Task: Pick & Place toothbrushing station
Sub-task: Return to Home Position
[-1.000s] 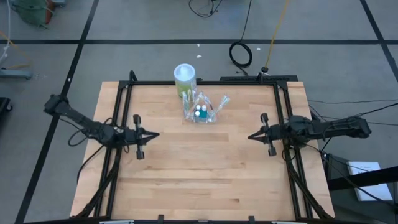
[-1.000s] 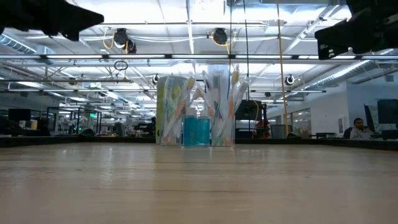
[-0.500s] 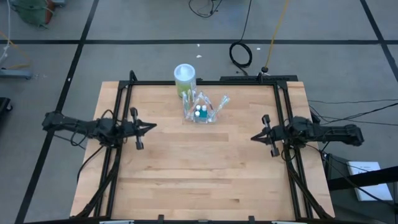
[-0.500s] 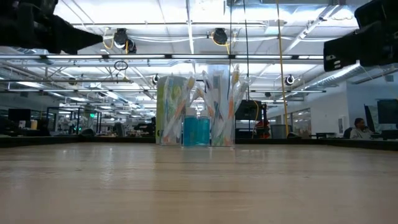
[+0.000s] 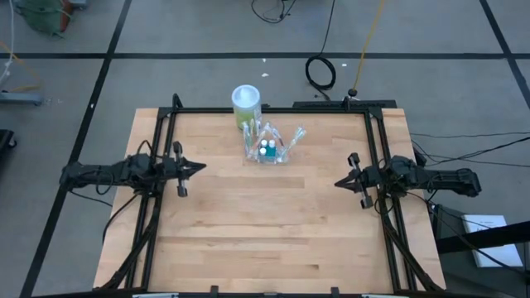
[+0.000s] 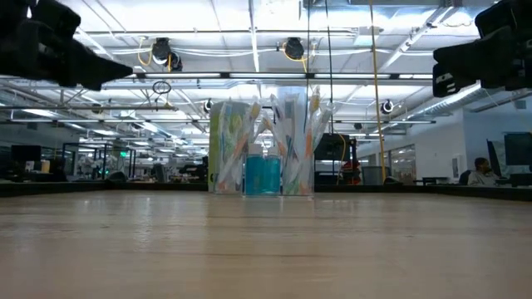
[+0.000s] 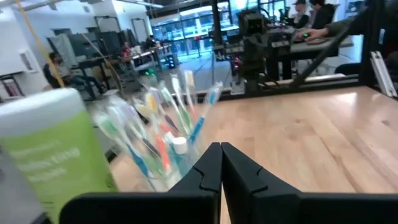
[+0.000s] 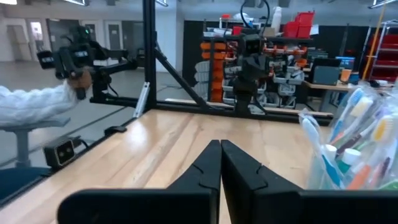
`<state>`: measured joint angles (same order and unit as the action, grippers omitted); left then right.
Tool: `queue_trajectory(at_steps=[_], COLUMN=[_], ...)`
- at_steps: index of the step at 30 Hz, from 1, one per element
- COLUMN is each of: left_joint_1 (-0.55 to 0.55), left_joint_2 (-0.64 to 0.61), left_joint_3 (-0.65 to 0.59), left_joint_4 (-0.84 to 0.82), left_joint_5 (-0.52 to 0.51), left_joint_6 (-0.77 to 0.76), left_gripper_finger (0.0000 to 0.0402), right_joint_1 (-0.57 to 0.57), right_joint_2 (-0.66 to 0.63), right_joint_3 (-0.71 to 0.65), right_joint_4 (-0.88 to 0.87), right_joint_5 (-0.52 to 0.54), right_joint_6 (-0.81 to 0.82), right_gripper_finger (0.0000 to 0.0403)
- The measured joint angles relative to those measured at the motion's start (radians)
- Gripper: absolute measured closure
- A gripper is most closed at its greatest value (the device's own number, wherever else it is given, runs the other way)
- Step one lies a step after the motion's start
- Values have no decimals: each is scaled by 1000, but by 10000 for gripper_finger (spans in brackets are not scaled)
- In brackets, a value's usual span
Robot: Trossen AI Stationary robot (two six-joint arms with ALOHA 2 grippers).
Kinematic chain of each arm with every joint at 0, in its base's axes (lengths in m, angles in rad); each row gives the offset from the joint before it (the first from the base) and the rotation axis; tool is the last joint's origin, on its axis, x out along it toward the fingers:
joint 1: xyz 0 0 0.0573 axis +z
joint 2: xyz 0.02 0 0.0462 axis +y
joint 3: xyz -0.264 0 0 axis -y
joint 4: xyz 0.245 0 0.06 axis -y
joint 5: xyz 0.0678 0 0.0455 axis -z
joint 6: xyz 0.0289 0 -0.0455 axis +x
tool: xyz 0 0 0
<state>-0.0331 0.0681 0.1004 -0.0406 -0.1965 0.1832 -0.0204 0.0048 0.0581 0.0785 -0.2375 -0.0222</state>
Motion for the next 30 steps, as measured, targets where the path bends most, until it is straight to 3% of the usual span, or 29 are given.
queue_trajectory(at_steps=[4, 13, 30], left_joint_1=[18, 48, 48], left_joint_2=[1, 10, 12], left_joint_3=[-82, -82, -84], left_joint_4=[79, 77, 100], left_joint_5=[44, 20, -25], left_joint_6=[-2, -156, -163], left_gripper_finger=[396, 399, 355], right_joint_1=[0, 0, 0], right_joint_2=[0, 0, 0], right_joint_3=[-9, -11, -12], right_joint_4=[6, 6, 7], right_joint_5=[-7, -1, -1], right_joint_6=[31, 37, 37], right_gripper_finger=[403, 403, 403])
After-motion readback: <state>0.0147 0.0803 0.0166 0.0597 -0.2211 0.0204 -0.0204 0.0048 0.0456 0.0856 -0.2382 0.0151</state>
